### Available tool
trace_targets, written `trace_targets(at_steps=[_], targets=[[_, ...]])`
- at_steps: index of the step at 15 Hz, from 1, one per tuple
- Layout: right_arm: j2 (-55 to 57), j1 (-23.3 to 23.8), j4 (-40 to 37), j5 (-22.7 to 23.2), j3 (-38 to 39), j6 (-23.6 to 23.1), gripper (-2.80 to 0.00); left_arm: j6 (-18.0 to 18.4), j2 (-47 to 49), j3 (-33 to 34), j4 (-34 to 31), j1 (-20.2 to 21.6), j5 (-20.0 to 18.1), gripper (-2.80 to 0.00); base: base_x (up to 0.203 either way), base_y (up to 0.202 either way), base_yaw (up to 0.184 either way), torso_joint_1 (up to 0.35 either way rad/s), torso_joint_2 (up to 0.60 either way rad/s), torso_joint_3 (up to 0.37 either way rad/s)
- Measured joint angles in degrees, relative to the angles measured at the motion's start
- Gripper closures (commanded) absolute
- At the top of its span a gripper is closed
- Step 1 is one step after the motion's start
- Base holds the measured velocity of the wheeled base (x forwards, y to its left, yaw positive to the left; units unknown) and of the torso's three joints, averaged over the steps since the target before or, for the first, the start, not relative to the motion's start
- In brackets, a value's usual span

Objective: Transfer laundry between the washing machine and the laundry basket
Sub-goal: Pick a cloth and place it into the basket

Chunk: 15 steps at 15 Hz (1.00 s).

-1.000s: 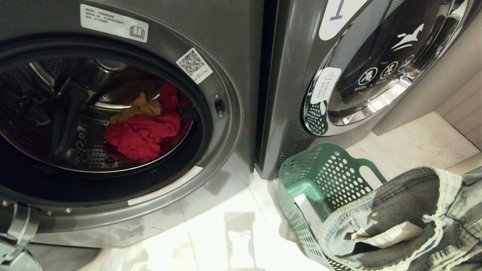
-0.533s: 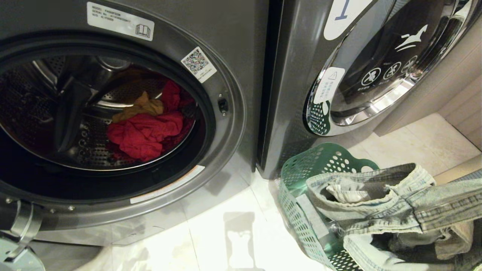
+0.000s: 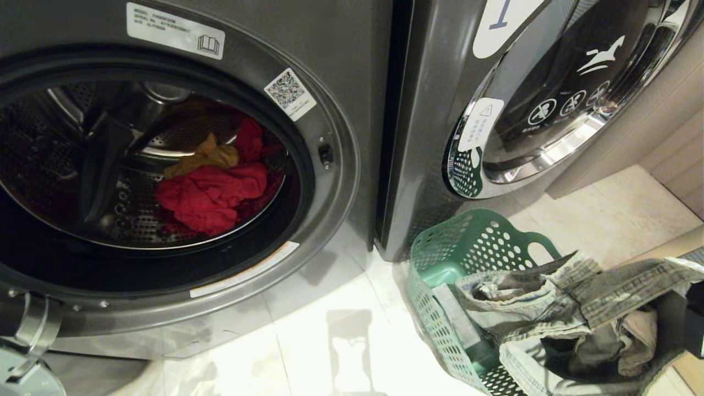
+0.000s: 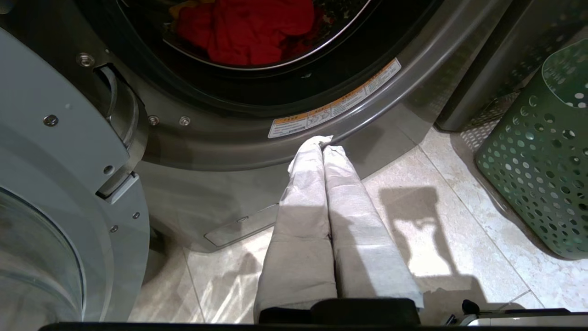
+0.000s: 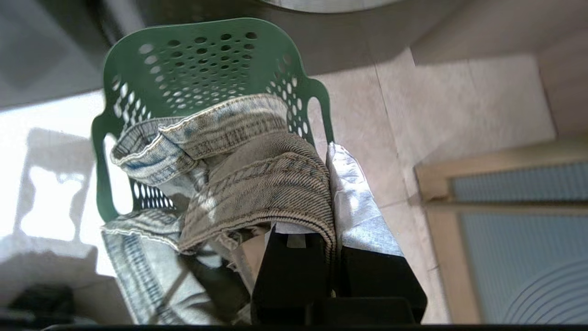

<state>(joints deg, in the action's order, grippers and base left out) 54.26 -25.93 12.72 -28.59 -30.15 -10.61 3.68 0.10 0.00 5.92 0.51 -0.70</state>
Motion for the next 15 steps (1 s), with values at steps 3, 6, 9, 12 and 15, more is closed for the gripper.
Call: trace_targets(at_steps=[3, 6, 9, 12, 15], targets=[[6.24, 6.42, 4.75, 3.35, -1.37, 1.84, 0.00, 0.06, 0.00, 0.00, 0.00, 0.00, 0.00, 0.00, 0.000, 0.000, 0.000, 0.000, 0.00, 0.000], [12.98, 11.37, 12.88, 6.80, -1.85, 1.95, -2.80, 0.34, 0.00, 0.00, 0.00, 0.00, 0.00, 0.00, 0.000, 0.000, 0.000, 0.000, 0.00, 0.000], [19.09, 12.84, 20.25, 7.89, -1.85, 1.84, -2.80, 0.63, 0.00, 0.00, 0.00, 0.00, 0.08, 0.00, 0.000, 0.000, 0.000, 0.000, 0.00, 0.000], [20.93, 13.12, 20.71, 8.64, -1.35, 1.79, -2.80, 0.67, 0.00, 0.00, 0.00, 0.00, 0.15, 0.00, 0.000, 0.000, 0.000, 0.000, 0.00, 0.000], [19.66, 12.81, 20.44, 10.13, 0.17, 1.54, -2.80, 0.66, 0.00, 0.00, 0.00, 0.00, 0.18, 0.00, 0.000, 0.000, 0.000, 0.000, 0.00, 0.000]])
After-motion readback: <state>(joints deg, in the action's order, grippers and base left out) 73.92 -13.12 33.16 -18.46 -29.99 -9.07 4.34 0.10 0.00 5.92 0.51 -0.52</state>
